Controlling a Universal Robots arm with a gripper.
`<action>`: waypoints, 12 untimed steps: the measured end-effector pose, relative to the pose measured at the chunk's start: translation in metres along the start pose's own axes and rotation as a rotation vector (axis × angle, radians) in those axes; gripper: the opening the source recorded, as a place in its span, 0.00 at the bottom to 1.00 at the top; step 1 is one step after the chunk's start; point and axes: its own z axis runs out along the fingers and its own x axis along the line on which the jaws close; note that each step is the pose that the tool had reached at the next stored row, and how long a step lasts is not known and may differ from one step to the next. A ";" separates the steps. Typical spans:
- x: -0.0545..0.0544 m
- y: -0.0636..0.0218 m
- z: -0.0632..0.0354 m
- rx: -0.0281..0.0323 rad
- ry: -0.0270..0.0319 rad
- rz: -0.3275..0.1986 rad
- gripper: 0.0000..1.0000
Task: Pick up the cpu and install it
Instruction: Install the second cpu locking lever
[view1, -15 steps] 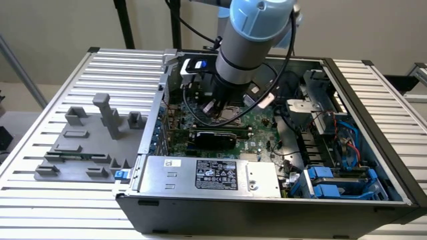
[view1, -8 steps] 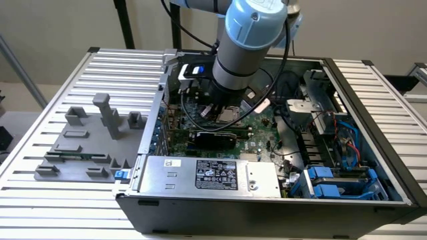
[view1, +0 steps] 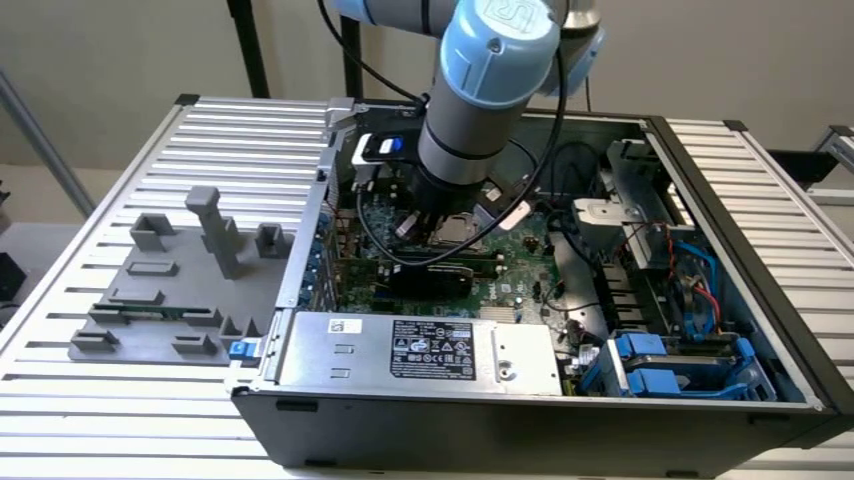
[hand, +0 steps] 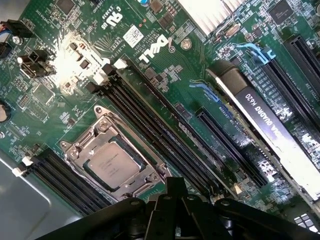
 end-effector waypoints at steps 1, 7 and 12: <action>0.000 -0.0006 0.0013 0.0000 0.0001 0.000 0.11; 0.001 -0.0038 0.0078 0.0000 0.0000 0.000 0.11; 0.001 -0.0047 0.0120 0.0000 0.0001 0.000 0.11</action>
